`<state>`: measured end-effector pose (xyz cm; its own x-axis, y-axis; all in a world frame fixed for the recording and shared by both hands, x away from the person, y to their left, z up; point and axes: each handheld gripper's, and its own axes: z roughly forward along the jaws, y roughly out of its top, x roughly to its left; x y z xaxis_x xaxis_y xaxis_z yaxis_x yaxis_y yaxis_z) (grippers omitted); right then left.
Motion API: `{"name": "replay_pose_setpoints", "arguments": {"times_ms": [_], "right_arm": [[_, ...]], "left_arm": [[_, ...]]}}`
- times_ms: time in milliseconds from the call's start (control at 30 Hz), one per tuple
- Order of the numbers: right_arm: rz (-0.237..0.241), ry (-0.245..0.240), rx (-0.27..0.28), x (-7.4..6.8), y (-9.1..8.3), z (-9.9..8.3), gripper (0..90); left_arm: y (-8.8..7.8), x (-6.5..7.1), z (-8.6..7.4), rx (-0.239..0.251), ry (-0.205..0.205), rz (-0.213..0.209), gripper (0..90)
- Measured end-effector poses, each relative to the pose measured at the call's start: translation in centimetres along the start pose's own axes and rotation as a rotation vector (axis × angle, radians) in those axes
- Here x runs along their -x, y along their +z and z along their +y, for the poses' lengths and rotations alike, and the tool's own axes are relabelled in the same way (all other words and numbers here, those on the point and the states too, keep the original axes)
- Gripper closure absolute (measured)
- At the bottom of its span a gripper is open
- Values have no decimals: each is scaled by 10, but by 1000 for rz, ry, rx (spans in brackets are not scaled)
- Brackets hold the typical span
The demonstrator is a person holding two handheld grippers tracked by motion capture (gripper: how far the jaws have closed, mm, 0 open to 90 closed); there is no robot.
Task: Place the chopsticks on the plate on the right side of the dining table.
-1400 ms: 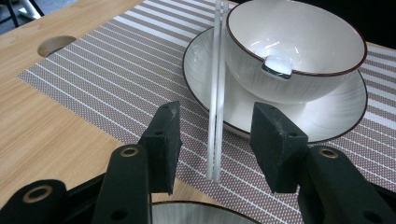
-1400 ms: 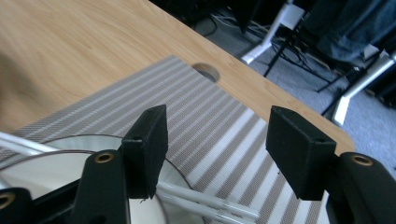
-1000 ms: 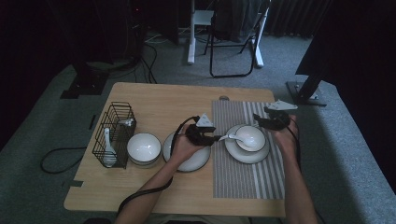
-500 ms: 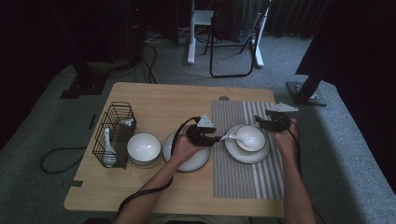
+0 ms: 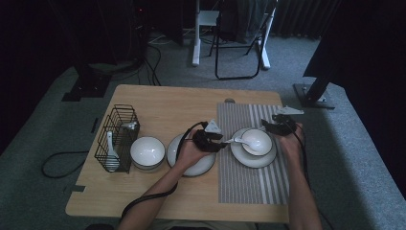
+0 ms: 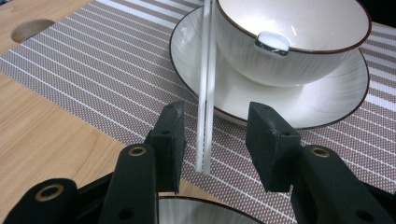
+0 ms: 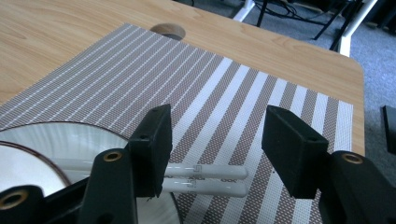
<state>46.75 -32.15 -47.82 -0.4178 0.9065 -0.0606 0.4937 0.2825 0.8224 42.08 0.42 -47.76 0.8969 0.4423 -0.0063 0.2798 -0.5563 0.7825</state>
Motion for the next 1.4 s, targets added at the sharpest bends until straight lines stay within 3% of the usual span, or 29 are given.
{"name": "replay_pose_setpoints", "arguments": {"times_ms": [267,733,1133,1400], "right_arm": [[-11,-8,-30,1,6,-1,427],[-22,4,-61,4,12,-3,432],[-34,-2,-93,6,13,-4,434],[-43,-6,-111,7,11,-4,436]], "left_arm": [[3,-1,-3,-17,-8,1,582],[15,3,0,-112,35,26,659],[22,-1,2,-162,26,47,790],[25,-1,5,-161,5,67,784]]}}
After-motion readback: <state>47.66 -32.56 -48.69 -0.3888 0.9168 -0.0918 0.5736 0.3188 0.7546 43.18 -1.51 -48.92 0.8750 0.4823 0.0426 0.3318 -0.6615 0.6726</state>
